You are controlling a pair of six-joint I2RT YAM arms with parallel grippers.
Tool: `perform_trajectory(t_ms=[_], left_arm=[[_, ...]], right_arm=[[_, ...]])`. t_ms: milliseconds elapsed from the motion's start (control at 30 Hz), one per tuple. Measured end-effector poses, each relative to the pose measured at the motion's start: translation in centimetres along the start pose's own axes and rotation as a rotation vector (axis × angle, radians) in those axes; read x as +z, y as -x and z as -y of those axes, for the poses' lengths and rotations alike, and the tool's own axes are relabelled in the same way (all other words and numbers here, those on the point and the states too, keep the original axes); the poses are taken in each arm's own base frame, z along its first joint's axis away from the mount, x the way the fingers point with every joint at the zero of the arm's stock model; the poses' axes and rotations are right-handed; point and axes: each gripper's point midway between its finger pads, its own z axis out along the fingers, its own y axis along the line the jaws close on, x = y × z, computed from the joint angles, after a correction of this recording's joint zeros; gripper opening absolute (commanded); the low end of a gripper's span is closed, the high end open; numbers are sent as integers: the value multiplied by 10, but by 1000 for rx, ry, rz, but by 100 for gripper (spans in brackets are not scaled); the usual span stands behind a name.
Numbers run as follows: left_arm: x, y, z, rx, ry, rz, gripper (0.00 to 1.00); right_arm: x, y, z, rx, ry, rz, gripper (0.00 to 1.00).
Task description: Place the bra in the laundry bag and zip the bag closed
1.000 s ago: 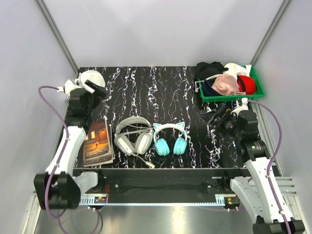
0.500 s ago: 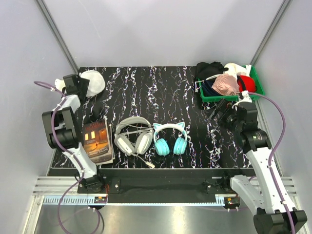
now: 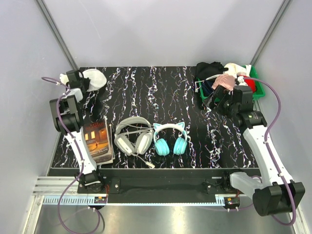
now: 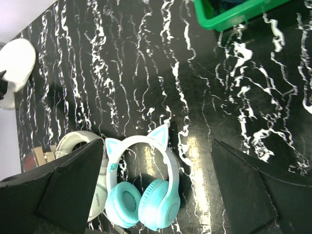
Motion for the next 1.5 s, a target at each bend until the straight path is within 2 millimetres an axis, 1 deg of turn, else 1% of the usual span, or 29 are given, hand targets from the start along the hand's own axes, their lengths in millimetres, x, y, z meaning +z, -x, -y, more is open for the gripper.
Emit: perform_trajectory(t_ms=[33, 167, 233, 300, 333, 400, 533, 567, 600, 700, 800, 867, 900, 1000, 1100, 1200, 1300, 1367, 1500], left_arm=[[1, -1, 2, -2, -8, -6, 0], [-4, -8, 14, 22, -52, -30, 0], [-15, -14, 18, 56, -59, -40, 0], [-33, -27, 28, 115, -62, -63, 0], [-44, -35, 38, 148, -70, -78, 0], [-70, -54, 64, 223, -111, -107, 0], [-136, -95, 129, 406, -254, -156, 0], [-150, -104, 140, 445, -286, -169, 0], [-168, -114, 157, 500, -326, -181, 0], [-203, -133, 181, 602, -387, -212, 0], [-230, -151, 185, 655, -395, -264, 0], [-245, -166, 181, 652, -392, -321, 0], [-255, -177, 176, 637, -388, -366, 0], [-278, -206, 163, 586, -385, -506, 0], [-296, -233, 152, 528, -382, -635, 0], [-311, -251, 142, 475, -377, -731, 0], [-320, -259, 139, 411, -378, -786, 0], [-325, -262, 144, 360, -399, -815, 0], [-336, -267, 152, 285, -434, -861, 0]], right_arm=[[1, 1, -1, -5, 4, -5, 100], [5, 0, -9, -19, 36, -36, 100], [5, -2, -12, -23, 48, -47, 100], [3, -5, -15, -31, 58, -55, 100], [3, -8, -18, -38, 68, -62, 100], [-1, -16, -29, -62, 97, -80, 100], [-13, -31, -49, -101, 167, -110, 100], [-16, -32, -52, -105, 177, -111, 100], [-18, -33, -54, -109, 187, -111, 100], [-23, -34, -58, -114, 206, -110, 100], [-25, -37, -61, -118, 220, -118, 98], [-25, -38, -64, -120, 234, -122, 97], [-25, -39, -67, -121, 249, -129, 97], [-17, -43, -77, -121, 301, -161, 98], [10, -53, -88, -111, 349, -231, 99], [48, -64, -93, -83, 359, -312, 99], [82, -69, -103, -31, 377, -361, 98], [101, -69, -111, 29, 405, -366, 98], [126, -63, -131, 177, 461, -343, 97]])
